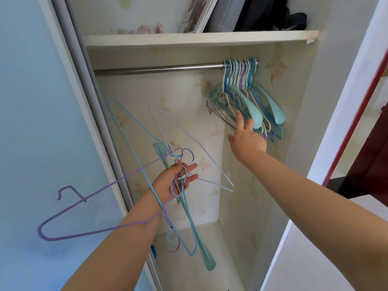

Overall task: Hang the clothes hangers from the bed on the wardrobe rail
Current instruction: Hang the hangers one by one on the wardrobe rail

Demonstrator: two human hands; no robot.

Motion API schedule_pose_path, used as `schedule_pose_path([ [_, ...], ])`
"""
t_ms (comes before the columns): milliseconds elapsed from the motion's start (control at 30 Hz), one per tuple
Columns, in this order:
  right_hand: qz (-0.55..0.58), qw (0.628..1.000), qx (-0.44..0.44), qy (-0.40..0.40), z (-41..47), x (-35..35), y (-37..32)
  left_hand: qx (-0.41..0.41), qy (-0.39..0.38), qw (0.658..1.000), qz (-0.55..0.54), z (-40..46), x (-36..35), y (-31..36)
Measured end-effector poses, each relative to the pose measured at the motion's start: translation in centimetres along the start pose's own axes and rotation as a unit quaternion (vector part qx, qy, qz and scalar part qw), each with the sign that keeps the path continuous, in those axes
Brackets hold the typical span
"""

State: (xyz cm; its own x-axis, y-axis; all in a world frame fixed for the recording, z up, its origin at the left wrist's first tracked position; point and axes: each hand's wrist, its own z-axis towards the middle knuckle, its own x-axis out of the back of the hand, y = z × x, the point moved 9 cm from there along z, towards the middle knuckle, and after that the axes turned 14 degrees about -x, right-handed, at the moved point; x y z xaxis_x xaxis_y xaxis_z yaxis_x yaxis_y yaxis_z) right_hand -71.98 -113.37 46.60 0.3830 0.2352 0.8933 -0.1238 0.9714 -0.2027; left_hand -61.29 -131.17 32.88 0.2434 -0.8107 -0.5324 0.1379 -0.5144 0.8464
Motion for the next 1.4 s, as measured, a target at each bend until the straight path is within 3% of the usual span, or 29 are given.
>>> schedule_pose_path([
  [100,0.085,0.995,0.05,0.032,-3.8,-1.7,0.3,0.016,-0.009,1.0,0.012,-0.9,-0.2,-0.4],
  [200,0.079,0.98,0.142,-0.116,-7.3,-7.5,-0.4,0.026,-0.026,0.999,0.013,-1.4,-0.7,-1.0],
  [300,-0.012,0.961,0.139,-0.239,-8.8,-13.3,1.1,0.025,-0.034,0.999,0.003,-1.4,-1.1,-1.1],
  [433,0.018,0.965,0.049,-0.256,-8.0,-15.5,4.0,0.039,-0.037,0.999,-0.006,-1.7,-0.8,-1.6],
  [567,0.065,0.958,0.046,-0.275,-7.6,-16.2,4.9,0.068,-0.039,0.997,-0.008,-2.2,-0.5,-2.7],
  [800,0.147,0.947,0.046,-0.282,-7.1,-16.5,6.4,0.109,-0.096,0.985,0.096,-3.0,0.2,-3.8],
  [900,0.132,0.954,0.065,-0.262,-6.5,-15.9,6.8,0.125,-0.069,0.982,0.124,-2.8,1.4,-4.1],
  [1067,0.152,0.955,0.064,-0.249,-6.6,-15.4,8.2,0.117,-0.021,0.991,0.067,-2.1,3.0,-3.9],
  [1267,0.259,0.904,-0.055,-0.336,-7.0,-16.1,7.0,0.103,0.029,0.993,0.043,-0.8,3.7,-4.9],
  [1400,0.358,0.832,-0.109,-0.41,-6.8,-14.3,3.2,0.093,0.048,0.993,0.046,0.1,3.2,-3.8],
])
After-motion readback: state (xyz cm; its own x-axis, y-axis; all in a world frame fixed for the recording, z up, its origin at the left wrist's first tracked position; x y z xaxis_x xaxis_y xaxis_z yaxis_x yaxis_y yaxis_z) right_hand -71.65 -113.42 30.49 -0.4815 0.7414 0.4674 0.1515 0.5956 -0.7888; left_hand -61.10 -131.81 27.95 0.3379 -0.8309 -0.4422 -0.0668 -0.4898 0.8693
